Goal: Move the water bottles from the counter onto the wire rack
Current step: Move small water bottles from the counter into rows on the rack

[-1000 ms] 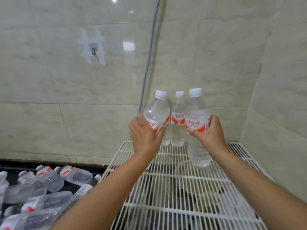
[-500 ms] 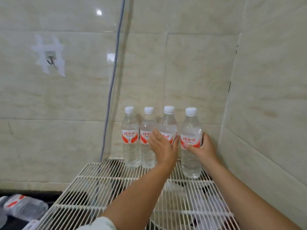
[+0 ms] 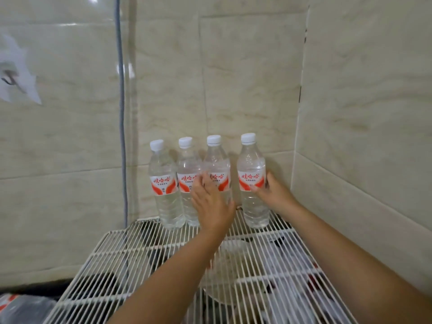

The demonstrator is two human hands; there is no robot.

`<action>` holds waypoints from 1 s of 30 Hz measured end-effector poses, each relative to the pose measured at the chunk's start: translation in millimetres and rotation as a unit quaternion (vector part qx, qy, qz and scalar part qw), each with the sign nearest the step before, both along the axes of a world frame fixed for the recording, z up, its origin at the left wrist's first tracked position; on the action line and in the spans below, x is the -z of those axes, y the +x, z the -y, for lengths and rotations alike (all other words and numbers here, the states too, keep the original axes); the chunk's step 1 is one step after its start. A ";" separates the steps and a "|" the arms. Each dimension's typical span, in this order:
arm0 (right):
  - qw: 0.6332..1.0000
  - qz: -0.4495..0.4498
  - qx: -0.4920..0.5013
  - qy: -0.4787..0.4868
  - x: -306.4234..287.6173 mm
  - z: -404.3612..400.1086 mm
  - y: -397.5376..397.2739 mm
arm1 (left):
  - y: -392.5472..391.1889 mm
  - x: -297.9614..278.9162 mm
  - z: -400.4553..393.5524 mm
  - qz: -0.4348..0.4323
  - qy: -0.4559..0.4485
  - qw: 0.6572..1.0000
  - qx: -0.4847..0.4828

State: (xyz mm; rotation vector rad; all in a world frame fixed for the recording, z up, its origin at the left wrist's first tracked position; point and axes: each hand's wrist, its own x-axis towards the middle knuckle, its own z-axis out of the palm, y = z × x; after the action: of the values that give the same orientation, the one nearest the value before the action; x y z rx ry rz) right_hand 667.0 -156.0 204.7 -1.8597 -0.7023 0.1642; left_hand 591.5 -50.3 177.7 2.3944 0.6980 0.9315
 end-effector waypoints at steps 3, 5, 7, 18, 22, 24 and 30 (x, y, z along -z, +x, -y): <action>0.998 0.017 0.046 -0.035 15.6 -2.3 -5.7 | -4.1 16.3 -16.3 -0.012 0.266 0.964 -0.028; 0.997 0.013 0.071 -0.039 27.5 -4.3 -8.7 | -6.2 25.1 -27.3 -0.057 0.335 0.940 -0.025; 0.994 0.001 0.107 -0.020 34.6 -7.5 -12.1 | -7.0 30.1 -34.7 -0.065 0.352 0.934 -0.006; 0.994 -0.038 0.105 0.019 42.1 -37.0 -1.2 | 0.0 29.9 -38.4 -0.138 0.324 0.936 -0.011; 0.994 -0.045 0.094 0.013 44.5 -36.7 -0.2 | -22.6 21.9 -61.6 -0.054 0.308 0.950 -0.014; 0.994 -0.022 0.109 0.007 49.7 -38.2 -1.1 | -40.0 14.5 -73.7 -0.014 0.184 0.981 -0.063; 0.991 0.001 0.131 0.001 55.3 -42.0 -0.7 | -49.1 18.1 -101.5 0.000 -0.017 0.999 -0.051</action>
State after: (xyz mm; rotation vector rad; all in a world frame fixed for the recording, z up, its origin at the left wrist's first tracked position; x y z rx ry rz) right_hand 666.3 -114.0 149.4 -1.9307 -0.4535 -0.0081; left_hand 542.4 51.2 159.6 2.3467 0.8368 0.9541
